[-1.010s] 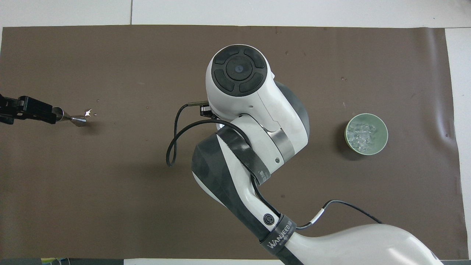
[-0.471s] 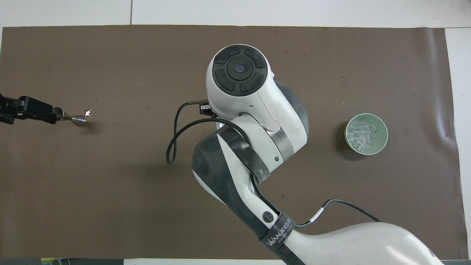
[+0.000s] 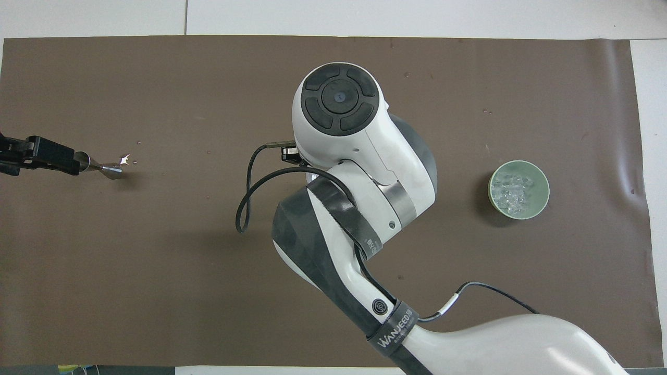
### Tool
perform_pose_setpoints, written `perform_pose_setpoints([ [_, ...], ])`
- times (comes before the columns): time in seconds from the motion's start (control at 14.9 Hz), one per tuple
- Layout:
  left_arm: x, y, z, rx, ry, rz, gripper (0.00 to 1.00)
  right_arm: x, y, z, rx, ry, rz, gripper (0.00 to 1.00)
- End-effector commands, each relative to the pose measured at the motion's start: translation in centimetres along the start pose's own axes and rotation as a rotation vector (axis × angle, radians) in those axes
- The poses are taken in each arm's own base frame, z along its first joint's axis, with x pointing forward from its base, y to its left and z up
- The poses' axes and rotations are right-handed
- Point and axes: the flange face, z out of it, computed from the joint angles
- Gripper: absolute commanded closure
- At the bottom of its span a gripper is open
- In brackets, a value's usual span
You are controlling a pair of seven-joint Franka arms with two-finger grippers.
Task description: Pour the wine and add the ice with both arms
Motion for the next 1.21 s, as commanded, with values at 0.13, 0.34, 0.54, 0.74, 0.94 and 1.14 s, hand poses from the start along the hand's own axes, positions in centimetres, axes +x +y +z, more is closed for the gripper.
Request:
perform_pose_setpoints([
  [0.13,-0.5,-0.2,0.0,0.018,0.011,0.011,0.00,1.5,3.3,-2.1,-0.036,-0.009,0.044,0.45],
  [0.34,-0.5,-0.2,0.0,0.018,0.011,0.011,0.00,3.2,10.3,-7.1,-0.032,0.003,0.061,0.10],
  [0.54,-0.5,-0.2,0.0,0.018,0.011,0.011,0.00,2.7,15.6,-10.6,-0.074,-0.037,-0.015,0.00],
  [0.74,-0.5,-0.2,0.0,0.018,0.011,0.011,0.00,2.4,22.2,-14.2,-0.139,-0.050,-0.023,0.00],
  [0.94,-0.5,-0.2,0.0,0.018,0.011,0.009,0.00,1.3,27.6,-16.4,-0.172,-0.108,-0.023,0.00],
  [1.14,-0.5,-0.2,0.0,0.018,0.011,0.009,0.00,0.6,30.6,-17.3,-0.163,-0.143,0.004,0.00],
])
